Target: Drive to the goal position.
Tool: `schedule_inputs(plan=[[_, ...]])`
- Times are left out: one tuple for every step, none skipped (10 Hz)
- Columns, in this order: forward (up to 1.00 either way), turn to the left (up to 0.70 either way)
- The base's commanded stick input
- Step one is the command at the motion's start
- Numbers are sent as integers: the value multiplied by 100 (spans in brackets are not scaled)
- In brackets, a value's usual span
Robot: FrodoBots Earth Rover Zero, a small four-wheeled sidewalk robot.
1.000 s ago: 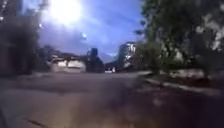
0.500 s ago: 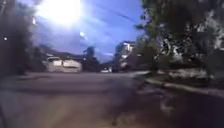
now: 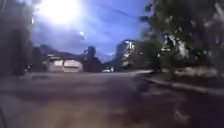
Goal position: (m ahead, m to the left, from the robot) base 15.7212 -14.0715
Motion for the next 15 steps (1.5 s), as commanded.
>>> schedule_inputs(plan=[[70,0],[70,-21],[70,-35],[70,-35],[70,-35],[70,-33],[70,0],[70,0],[70,0],[70,-20],[70,-35],[70,-35],[70,-35],[70,-35],[70,-16]])
